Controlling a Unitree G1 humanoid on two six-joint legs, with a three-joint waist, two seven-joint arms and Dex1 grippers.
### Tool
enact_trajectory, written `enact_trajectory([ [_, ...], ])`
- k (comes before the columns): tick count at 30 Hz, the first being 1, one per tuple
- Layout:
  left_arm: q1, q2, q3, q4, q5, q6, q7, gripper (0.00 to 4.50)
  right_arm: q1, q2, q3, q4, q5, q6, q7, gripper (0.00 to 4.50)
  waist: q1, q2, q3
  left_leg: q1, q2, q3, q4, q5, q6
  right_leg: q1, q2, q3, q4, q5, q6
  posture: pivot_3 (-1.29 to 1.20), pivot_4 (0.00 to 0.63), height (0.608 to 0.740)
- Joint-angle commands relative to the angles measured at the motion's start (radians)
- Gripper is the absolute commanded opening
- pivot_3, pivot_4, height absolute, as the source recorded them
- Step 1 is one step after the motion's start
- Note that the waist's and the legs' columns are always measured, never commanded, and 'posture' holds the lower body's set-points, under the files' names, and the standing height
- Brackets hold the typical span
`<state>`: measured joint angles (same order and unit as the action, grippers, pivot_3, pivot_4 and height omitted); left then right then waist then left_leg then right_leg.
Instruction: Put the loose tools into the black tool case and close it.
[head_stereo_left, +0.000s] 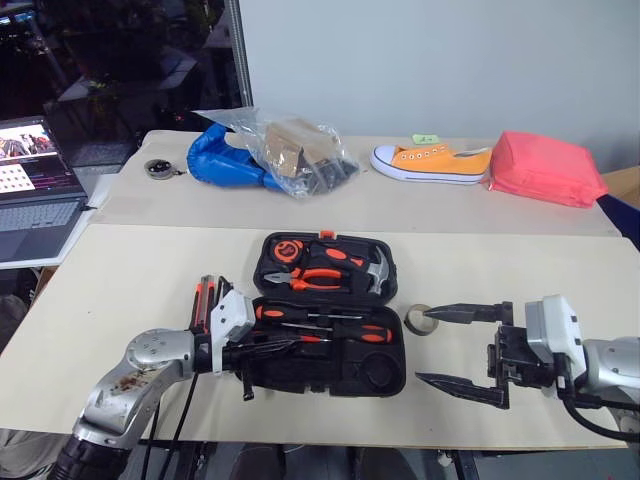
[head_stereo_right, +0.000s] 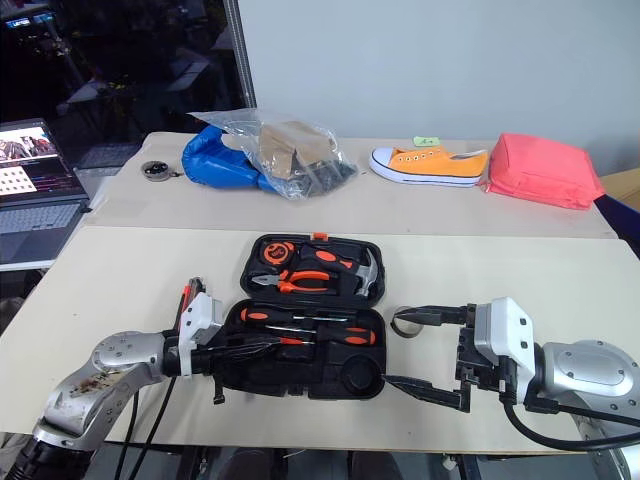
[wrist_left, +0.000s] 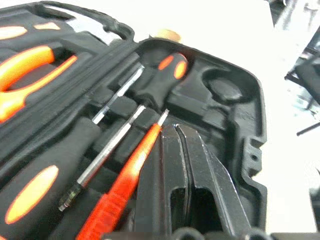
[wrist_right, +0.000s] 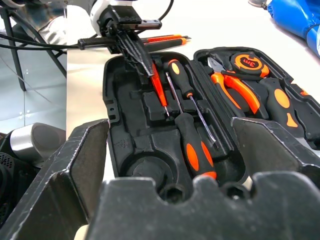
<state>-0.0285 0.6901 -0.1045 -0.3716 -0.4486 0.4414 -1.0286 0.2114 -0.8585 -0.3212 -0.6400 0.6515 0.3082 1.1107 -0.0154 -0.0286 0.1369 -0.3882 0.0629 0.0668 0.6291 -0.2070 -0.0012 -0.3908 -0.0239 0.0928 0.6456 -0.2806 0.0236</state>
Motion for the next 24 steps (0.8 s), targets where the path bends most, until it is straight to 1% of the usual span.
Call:
enact_trajectory([
  [1,-0.004,0.007,-0.016,0.026,0.059,-0.028,0.025,0.04,-0.005,-0.006,-0.013,-0.031,0.022,-0.001,-0.001,4.5,0.0,0.0,0.0,0.0,0.0,0.0,0.0,0.0,0.0,0.0,0.0,0.0,0.0,0.0,0.0,0.0,0.15,0.74],
  [6,-0.039,-0.02,-0.02,0.072,0.09,-0.044,0.058,0.04,0.0,-0.005,-0.015,-0.033,0.02,-0.002,-0.003,4.5,-0.001,0.0,0.0,0.0,0.0,0.0,0.0,0.0,0.0,0.0,0.0,0.0,0.0,0.0,0.0,0.0,0.15,0.74],
  [10,-0.063,-0.046,-0.003,0.08,0.05,-0.007,0.061,0.04,0.0,-0.004,-0.015,-0.034,0.02,-0.002,-0.006,4.5,-0.002,0.0,0.0,0.001,0.001,0.0,0.0,0.0,0.0,0.0,0.001,0.0,0.0,0.0,0.0,0.0,0.15,0.74],
  [18,-0.069,-0.043,-0.005,0.098,0.052,0.043,0.078,0.04,0.0,-0.003,-0.012,-0.033,0.017,-0.004,-0.005,4.5,-0.001,0.0,0.0,0.001,0.0,0.0,0.0,0.0,0.0,0.0,0.001,0.0,0.0,0.0,0.0,0.0,0.15,0.74],
  [21,-0.067,-0.056,0.009,0.095,0.026,0.07,0.086,0.04,-0.001,-0.003,-0.01,-0.033,0.016,-0.005,-0.005,4.5,-0.001,0.0,0.0,0.001,0.0,0.0,0.0,0.0,0.0,0.001,0.001,0.0,0.001,0.0,0.0,0.0,0.15,0.74],
  [24,-0.076,-0.08,0.05,0.081,-0.05,0.147,0.108,0.04,0.0,-0.003,-0.008,-0.032,0.016,-0.005,-0.004,4.5,-0.002,0.0,0.0,0.002,0.001,0.0,0.0,0.0,0.0,0.001,0.001,0.0,0.001,0.0,0.0,0.0,0.15,0.74],
])
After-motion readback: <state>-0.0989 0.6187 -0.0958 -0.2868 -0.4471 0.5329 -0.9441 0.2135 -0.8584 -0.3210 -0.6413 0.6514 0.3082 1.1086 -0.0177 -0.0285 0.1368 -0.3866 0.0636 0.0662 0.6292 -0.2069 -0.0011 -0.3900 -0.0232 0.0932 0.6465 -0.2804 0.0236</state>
